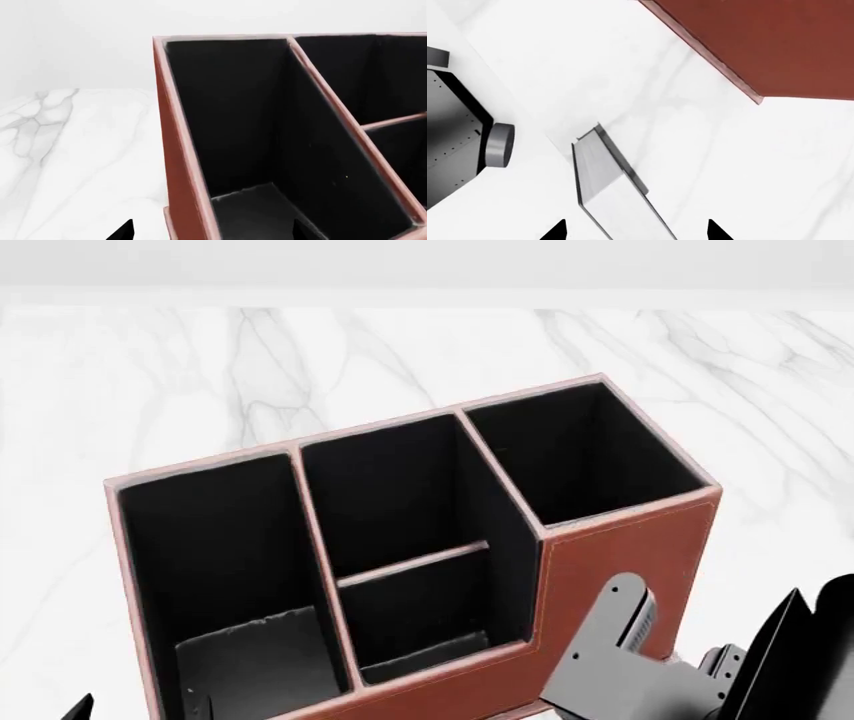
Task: Pick up the book and place it in the left compartment of the caddy.
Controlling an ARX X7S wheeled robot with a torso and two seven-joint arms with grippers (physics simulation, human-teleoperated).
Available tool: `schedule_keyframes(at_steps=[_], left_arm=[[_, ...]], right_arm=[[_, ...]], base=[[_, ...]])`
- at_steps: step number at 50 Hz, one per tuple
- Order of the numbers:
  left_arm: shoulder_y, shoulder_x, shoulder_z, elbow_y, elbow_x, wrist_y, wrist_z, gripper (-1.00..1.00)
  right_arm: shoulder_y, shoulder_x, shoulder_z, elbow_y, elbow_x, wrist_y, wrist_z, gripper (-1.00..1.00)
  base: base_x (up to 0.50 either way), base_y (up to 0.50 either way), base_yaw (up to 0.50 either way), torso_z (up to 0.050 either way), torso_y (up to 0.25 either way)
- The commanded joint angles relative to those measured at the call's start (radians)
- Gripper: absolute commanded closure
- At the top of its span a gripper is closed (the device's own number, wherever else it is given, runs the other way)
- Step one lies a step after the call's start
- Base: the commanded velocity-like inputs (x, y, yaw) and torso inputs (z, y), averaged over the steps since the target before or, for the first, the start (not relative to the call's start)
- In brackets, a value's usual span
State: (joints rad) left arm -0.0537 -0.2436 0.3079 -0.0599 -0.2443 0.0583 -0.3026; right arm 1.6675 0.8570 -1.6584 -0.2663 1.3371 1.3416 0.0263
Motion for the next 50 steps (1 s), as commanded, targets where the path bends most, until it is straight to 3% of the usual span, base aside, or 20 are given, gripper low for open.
schedule_keyframes(at_steps=[1,41,42,50], left_arm=[[-0.002,0.019,-0.021,-0.002,0.017,-0.003,0.018,-1.0],[-0.004,0.007,-0.01,0.004,0.0,-0.001,0.005,-1.0],[-0.004,0.007,-0.01,0.003,0.0,-0.001,0.005,-1.0],[-0.004,0.006,-0.006,0.001,0.0,0.002,0.003,-1.0]], right_arm=[[-0.033,-0.023,0.012,0.008,-0.038,-0.028,-0.035,-1.0],[-0.141,-0.045,-0.067,0.067,-0.157,-0.152,-0.11,-1.0],[-0.142,-0.043,-0.067,0.065,-0.163,-0.157,-0.105,1.0],[-0.147,-0.042,-0.068,0.065,-0.167,-0.168,-0.106,1.0]], base=[[0.0,0.0,0.0,0.0,0.0],[0.0,0.0,0.0,0.0,0.0],[0.0,0.0,0.0,0.0,0.0],[0.0,0.0,0.0,0.0,0.0]])
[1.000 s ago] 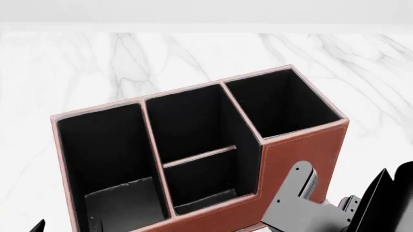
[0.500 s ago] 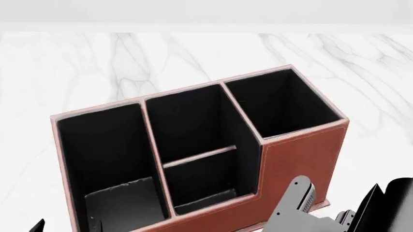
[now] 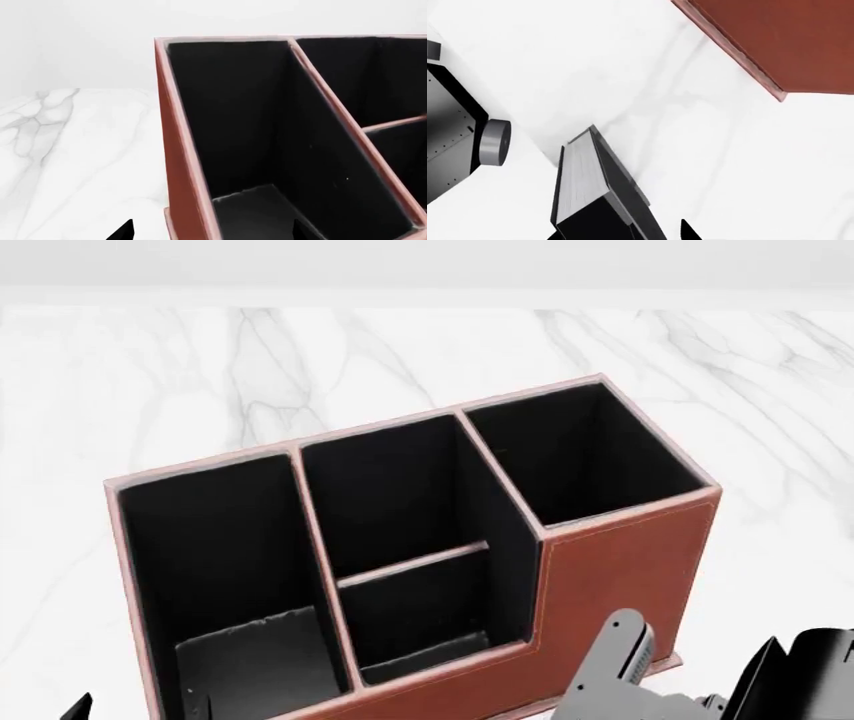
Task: Pick up the book and place it in the left compartment of the caddy.
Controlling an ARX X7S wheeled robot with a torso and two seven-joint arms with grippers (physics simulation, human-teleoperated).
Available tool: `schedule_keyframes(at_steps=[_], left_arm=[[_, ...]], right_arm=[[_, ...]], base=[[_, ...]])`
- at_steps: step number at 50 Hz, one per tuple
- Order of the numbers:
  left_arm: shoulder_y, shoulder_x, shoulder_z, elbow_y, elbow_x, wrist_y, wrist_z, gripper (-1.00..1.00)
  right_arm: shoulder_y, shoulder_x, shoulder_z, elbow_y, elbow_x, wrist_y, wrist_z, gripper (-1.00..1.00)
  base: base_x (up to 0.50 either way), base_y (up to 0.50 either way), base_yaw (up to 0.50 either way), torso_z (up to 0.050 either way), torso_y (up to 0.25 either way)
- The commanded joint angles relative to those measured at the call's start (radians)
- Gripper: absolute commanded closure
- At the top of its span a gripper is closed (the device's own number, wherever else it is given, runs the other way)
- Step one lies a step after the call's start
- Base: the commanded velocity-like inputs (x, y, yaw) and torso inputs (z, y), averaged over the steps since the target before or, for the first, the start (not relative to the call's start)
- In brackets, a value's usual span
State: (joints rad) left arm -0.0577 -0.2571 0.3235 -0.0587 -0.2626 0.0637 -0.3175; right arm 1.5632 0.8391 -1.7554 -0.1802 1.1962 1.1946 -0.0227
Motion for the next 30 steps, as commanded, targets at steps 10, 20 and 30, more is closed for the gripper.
schedule_keyframes(at_steps=[10,20,30], left_arm=[[-0.001,0.016,-0.017,0.001,0.016,-0.003,0.015,-1.0],[-0.002,0.014,-0.013,-0.001,0.013,-0.002,0.013,-1.0],[-0.004,0.011,-0.009,-0.003,0.011,0.0,0.01,-1.0]], right_arm=[[-0.046,-0.027,0.027,-0.022,-0.032,-0.029,-0.058,1.0],[-0.115,-0.02,0.21,0.113,0.223,-0.077,0.218,1.0],[-0.129,-0.017,0.347,0.202,0.434,-0.179,0.318,1.0]], base=[[0.0,0.0,0.0,0.0,0.0],[0.0,0.0,0.0,-0.002,0.0],[0.0,0.0,0.0,-0.001,0.0]])
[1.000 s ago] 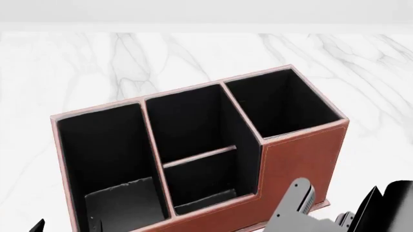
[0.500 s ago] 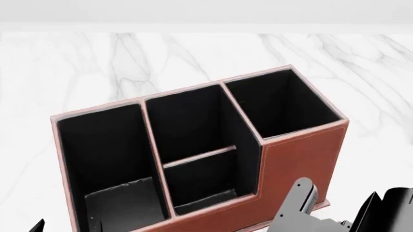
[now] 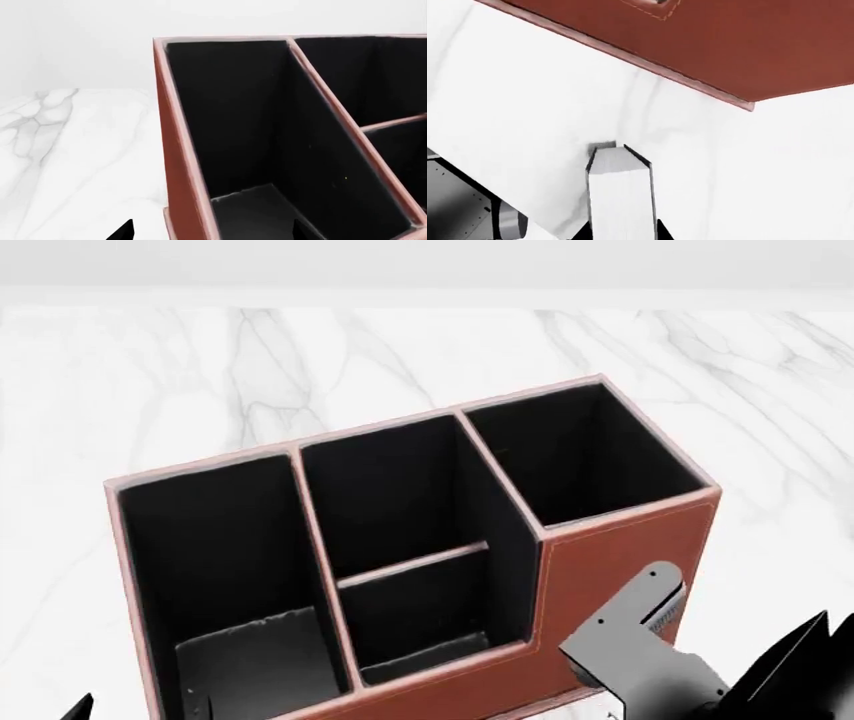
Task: Pick up the book and place it in the left compartment of the caddy.
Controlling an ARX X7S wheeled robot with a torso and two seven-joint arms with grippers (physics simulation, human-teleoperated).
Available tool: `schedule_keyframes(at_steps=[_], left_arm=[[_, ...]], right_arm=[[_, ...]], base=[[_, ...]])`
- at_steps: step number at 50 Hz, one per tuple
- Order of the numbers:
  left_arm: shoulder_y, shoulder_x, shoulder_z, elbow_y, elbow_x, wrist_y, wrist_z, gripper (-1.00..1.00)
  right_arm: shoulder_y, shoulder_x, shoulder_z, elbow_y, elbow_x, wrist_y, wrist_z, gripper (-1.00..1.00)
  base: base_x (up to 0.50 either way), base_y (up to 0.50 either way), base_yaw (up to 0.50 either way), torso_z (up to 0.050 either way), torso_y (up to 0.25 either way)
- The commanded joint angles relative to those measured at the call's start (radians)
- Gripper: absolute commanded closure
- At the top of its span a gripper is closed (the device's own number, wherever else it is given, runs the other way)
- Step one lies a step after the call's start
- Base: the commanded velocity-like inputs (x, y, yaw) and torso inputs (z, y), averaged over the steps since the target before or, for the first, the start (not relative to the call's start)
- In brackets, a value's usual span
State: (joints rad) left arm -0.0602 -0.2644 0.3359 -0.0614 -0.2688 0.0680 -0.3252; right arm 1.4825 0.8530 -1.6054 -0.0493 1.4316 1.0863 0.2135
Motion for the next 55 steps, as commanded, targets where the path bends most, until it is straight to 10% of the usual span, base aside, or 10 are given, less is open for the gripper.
schedule_keyframes(at_steps=[1,31,55], left_arm=[[-0.001,0.018,-0.021,0.0,0.017,-0.004,0.017,-1.0],[-0.004,0.01,-0.014,0.005,0.005,-0.005,0.005,-1.0],[-0.007,0.002,-0.01,0.01,-0.003,-0.005,-0.004,-1.0]], right_arm=[[-0.048,-0.031,0.198,0.07,0.201,-0.072,0.084,1.0],[0.082,-0.048,0.261,0.08,0.523,0.02,0.308,1.0],[0.416,-0.353,0.242,0.391,0.634,0.165,0.355,1.0]], base=[[0.0,0.0,0.0,0.0,0.0],[0.0,0.0,0.0,0.0,0.0],[0.0,0.0,0.0,0.0,0.001]])
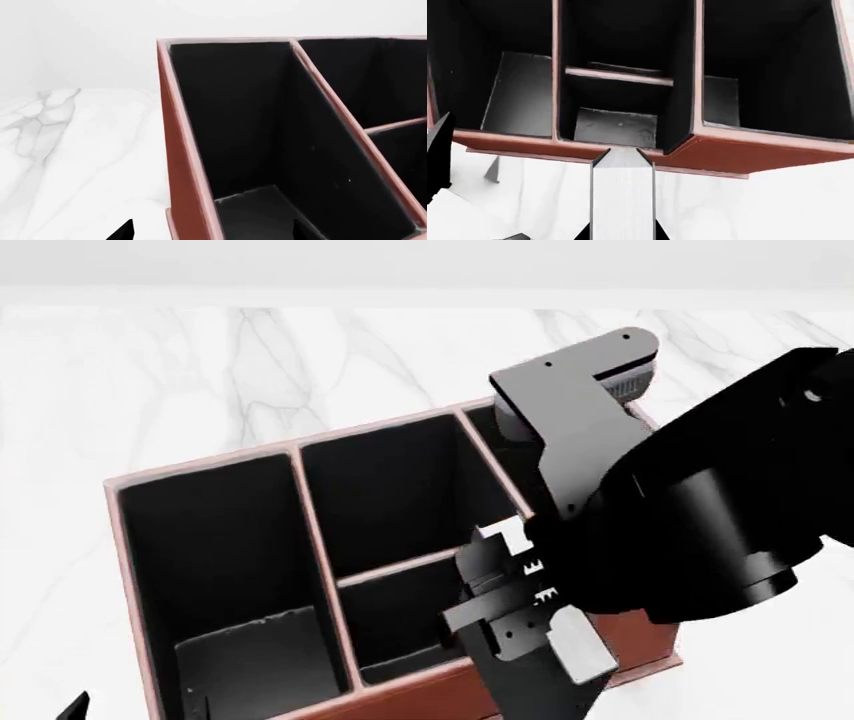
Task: Pick up the book and place it in the left compartment of the caddy.
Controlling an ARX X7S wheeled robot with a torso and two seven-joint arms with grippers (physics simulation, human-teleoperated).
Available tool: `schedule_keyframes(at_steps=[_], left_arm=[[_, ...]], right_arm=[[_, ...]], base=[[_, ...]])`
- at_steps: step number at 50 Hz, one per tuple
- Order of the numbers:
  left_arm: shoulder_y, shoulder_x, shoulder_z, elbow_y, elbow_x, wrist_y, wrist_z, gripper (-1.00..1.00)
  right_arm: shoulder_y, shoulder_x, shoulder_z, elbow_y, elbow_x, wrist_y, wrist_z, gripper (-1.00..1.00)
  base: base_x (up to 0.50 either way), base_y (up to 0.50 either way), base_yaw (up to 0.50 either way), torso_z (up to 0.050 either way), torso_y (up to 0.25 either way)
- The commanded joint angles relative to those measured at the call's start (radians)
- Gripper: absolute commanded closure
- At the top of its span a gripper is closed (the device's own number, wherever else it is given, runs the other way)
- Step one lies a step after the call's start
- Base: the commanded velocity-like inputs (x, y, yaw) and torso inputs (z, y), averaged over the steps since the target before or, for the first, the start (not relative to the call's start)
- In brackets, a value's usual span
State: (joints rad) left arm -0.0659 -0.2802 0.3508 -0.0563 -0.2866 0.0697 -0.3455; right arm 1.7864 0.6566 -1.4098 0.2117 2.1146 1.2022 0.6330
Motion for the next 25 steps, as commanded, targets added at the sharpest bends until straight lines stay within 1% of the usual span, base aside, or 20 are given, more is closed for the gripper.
schedule_keyframes(at_steps=[1,8,11,17,25], left_arm=[[-0.001,0.018,-0.024,0.004,0.015,-0.007,0.016,-1.0],[0.0,0.016,-0.021,0.005,0.014,-0.005,0.016,-1.0],[-0.003,0.016,-0.02,0.001,0.013,-0.003,0.016,-1.0],[-0.003,0.015,-0.02,0.004,0.009,-0.004,0.014,-1.0],[-0.003,0.011,-0.02,0.011,0.002,-0.007,0.012,-1.0]], right_arm=[[0.113,-0.157,0.047,0.13,-0.049,0.049,-0.065,1.0],[0.138,-0.218,0.049,0.176,-0.081,0.045,-0.102,1.0],[0.152,-0.26,0.049,0.212,-0.114,0.043,-0.146,1.0],[0.185,-0.369,0.043,0.323,-0.22,0.02,-0.296,1.0],[0.205,-0.47,0.028,0.424,-0.299,-0.014,-0.418,1.0]], base=[[0.0,0.0,0.0,0.0,0.0],[0.0,0.0,0.0,0.0,0.001],[0.0,0.0,0.0,0.0,0.0],[0.0,0.0,0.0,0.0,0.002],[0.0,0.0,0.0,0.0,0.001]])
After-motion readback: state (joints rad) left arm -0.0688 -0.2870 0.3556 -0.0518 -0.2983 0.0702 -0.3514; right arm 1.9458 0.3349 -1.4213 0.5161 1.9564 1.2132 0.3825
